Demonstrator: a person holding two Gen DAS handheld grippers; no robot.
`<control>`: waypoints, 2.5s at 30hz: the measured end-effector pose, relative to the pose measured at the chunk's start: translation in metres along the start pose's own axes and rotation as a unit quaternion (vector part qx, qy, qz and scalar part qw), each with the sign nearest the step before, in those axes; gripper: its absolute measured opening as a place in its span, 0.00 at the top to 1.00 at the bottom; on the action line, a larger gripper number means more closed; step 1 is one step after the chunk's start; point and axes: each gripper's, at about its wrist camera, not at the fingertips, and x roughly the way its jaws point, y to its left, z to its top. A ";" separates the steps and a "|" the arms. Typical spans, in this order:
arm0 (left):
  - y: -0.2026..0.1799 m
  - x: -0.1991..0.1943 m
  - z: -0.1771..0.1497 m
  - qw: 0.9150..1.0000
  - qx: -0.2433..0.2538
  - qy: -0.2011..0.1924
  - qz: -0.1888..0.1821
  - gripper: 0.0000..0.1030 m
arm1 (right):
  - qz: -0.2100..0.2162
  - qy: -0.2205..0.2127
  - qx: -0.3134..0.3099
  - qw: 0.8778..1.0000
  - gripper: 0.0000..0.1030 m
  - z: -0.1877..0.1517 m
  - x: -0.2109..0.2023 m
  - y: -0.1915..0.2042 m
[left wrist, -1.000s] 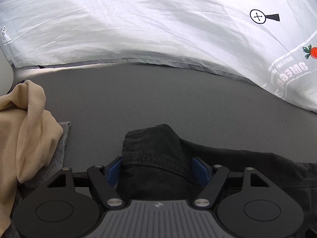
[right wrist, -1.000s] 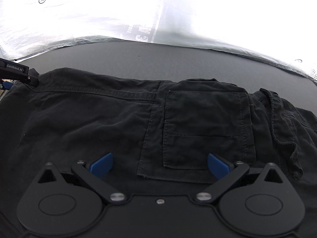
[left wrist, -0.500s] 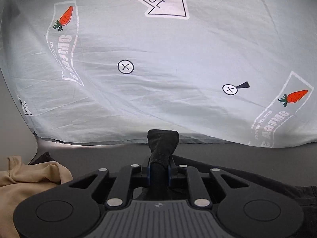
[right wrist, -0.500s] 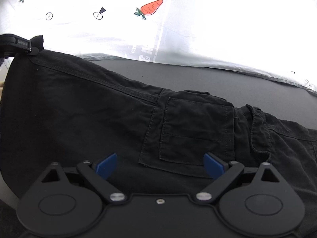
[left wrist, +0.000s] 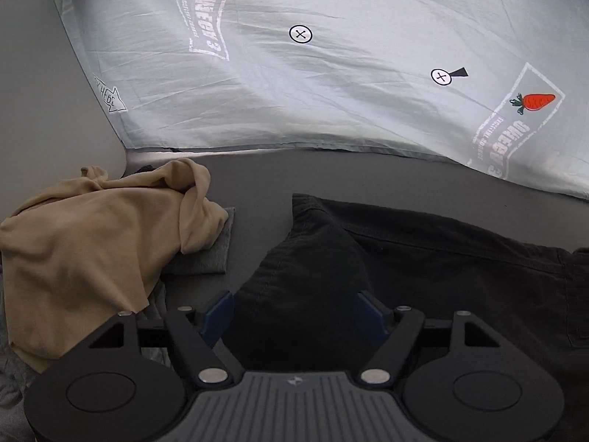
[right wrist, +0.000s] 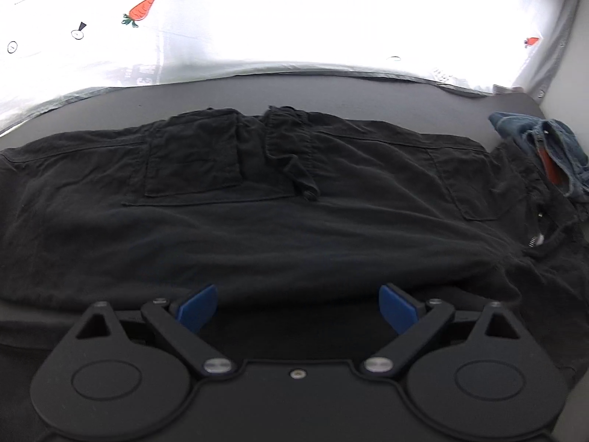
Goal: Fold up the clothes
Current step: 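Grasp the trouser leg hem with the left gripper while the right gripper grasps the waistband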
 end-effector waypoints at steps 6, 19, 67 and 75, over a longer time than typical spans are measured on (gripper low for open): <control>-0.029 -0.077 -0.096 0.998 0.005 0.038 -0.040 0.23 | -0.067 -0.008 0.067 0.995 0.07 -0.053 -0.025 -0.090; -0.070 -0.164 -0.216 0.991 -0.087 0.103 0.025 0.23 | -0.043 0.055 0.230 0.971 0.16 -0.119 0.009 -0.276; 0.034 -0.178 -0.290 0.899 -0.420 0.041 0.113 0.83 | 0.047 0.018 0.413 0.909 0.54 -0.121 0.082 -0.373; 0.036 -0.197 -0.265 0.892 -0.431 0.020 0.137 0.96 | 0.031 -0.040 0.378 0.924 0.84 -0.111 0.033 -0.364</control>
